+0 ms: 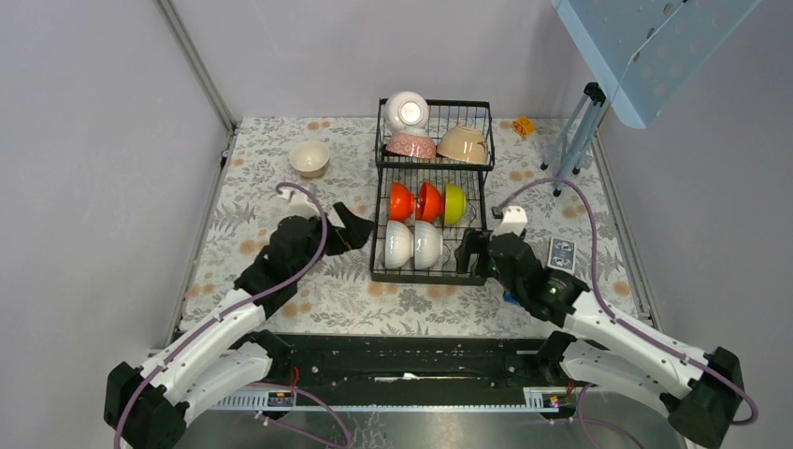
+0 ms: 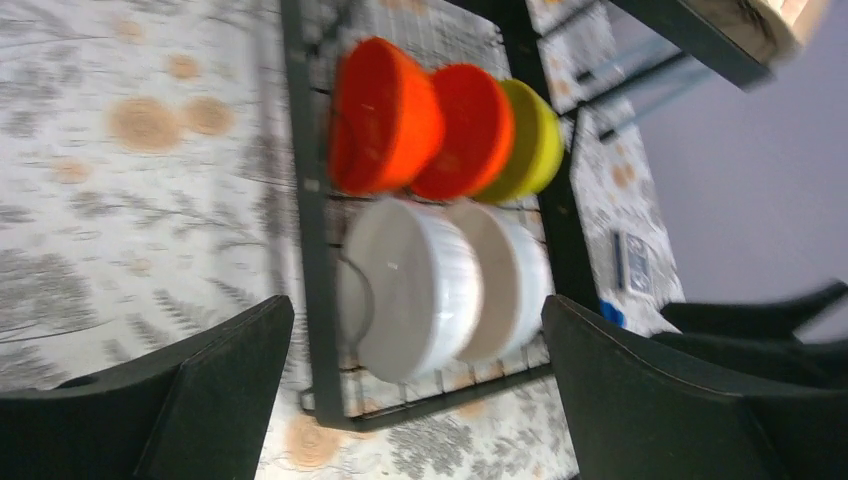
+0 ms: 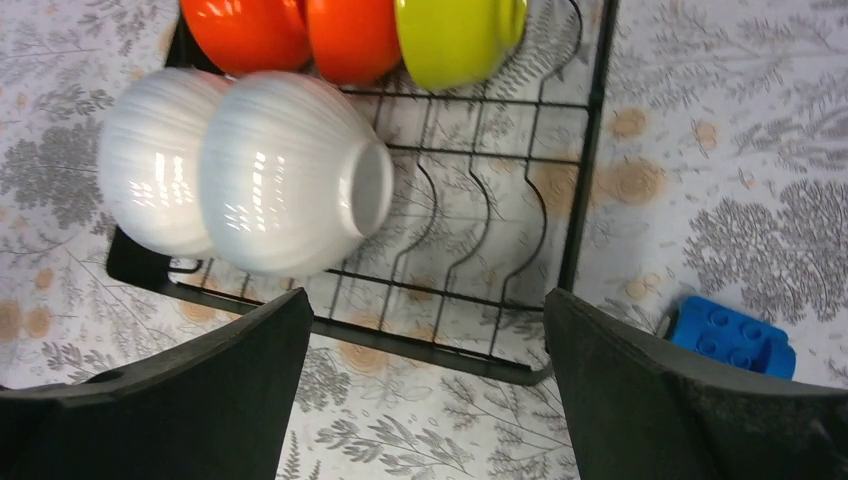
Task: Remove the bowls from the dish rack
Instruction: Pick up the bowl from the dish rack.
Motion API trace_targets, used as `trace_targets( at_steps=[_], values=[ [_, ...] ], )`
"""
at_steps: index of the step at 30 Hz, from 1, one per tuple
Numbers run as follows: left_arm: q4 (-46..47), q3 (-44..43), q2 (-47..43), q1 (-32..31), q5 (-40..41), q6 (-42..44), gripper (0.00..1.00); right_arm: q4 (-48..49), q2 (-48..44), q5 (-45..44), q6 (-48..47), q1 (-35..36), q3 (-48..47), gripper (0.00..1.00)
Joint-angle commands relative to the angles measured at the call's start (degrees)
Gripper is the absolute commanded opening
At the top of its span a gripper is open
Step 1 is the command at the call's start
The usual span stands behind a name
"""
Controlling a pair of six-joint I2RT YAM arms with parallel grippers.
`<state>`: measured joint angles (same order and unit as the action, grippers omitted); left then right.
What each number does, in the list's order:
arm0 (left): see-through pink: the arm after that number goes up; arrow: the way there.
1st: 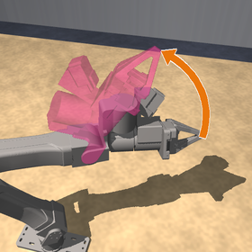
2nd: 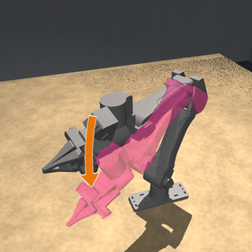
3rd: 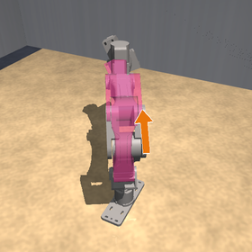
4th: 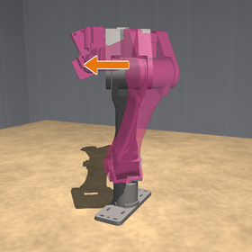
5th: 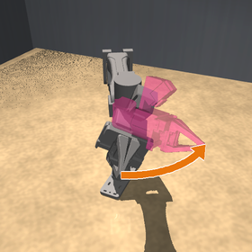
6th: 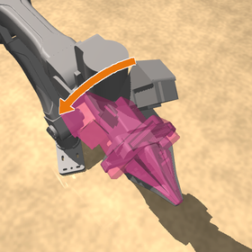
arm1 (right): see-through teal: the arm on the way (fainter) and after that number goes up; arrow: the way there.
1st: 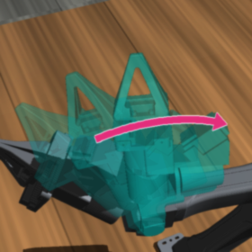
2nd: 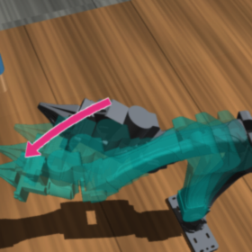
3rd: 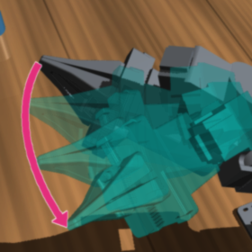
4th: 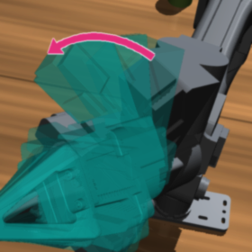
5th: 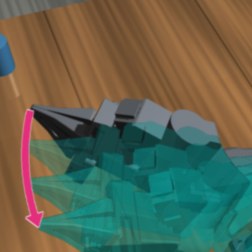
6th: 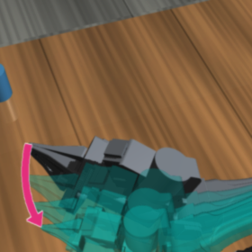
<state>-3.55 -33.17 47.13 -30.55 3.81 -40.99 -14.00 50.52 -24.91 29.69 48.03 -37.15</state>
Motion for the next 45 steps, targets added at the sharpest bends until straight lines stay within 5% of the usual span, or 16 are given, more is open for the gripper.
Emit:
trace_targets(
  at_steps=[1,5,14,22,29,45],
  values=[
    [6.16,-2.1,1.25,-10.92,3.01,1.75,0.99,4.0,-6.34,2.58,2.07,-1.76,5.16,0.93],
    [7.32,-5.43,7.42,-19.03,7.98,2.67,0.99,6.53,-10.57,2.26,1.89,-2.24,9.52,0.92],
    [13.67,-7.5,15.63,-19.2,3.96,1.05,0.98,15.45,-12.01,6.18,6.08,-2.92,13.11,0.9],
    [27.31,1.87,15.56,-19.15,4.47,-7.8,0.91,29.86,-15.39,5.7,8.32,-2.97,22.06,0.87],
    [29.87,0.61,21.17,-19.65,-1.57,-10.1,0.91,26.37,-9.16,7.38,8.33,-2.94,19.45,0.86],
    [29.69,-1.26,27.93,-20.05,0.41,-12.82,0.79,40.27,-2.07,19.19,15.55,-11.39,21.93,0.78]
  ],
)
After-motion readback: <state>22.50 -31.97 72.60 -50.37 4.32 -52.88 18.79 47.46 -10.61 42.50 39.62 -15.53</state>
